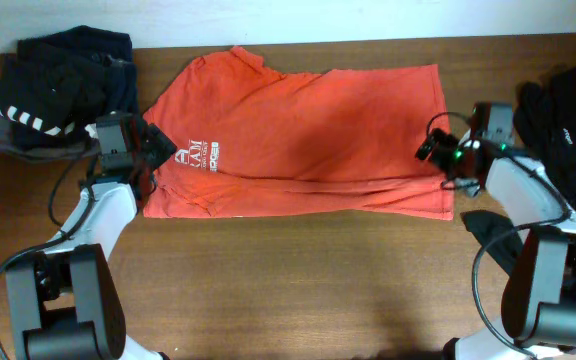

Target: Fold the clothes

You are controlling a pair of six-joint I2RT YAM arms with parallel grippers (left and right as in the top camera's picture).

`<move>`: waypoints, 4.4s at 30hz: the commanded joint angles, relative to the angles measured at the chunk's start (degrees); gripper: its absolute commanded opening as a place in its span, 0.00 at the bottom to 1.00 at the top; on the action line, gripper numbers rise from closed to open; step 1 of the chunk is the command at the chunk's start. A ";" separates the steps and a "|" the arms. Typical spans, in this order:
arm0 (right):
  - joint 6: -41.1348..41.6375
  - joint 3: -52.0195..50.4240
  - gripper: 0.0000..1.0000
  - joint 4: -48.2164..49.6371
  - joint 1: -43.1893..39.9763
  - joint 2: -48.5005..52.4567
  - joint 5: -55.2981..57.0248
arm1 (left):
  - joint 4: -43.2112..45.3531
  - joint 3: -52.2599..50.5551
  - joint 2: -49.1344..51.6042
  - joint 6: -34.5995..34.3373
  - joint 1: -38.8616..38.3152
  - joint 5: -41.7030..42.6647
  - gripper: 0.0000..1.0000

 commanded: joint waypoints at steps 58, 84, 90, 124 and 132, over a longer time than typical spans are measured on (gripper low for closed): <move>0.35 2.95 0.04 -0.48 0.15 11.54 -3.67 | -18.58 3.41 -3.34 4.52 -12.31 13.77 0.01; -14.27 14.73 0.05 -23.80 8.70 6.95 -14.32 | -17.03 3.41 -3.34 6.03 -12.50 13.51 0.01; -12.57 14.43 0.05 -21.59 16.50 10.47 -14.08 | -17.09 3.41 -3.34 6.03 -12.50 13.53 0.01; -14.71 14.67 0.08 -17.81 17.81 20.65 -9.11 | -17.94 3.41 -3.34 6.03 -12.50 13.53 0.02; -16.87 14.67 0.10 -9.60 17.64 20.65 -3.43 | -17.97 3.41 -3.34 6.03 -12.50 13.55 0.01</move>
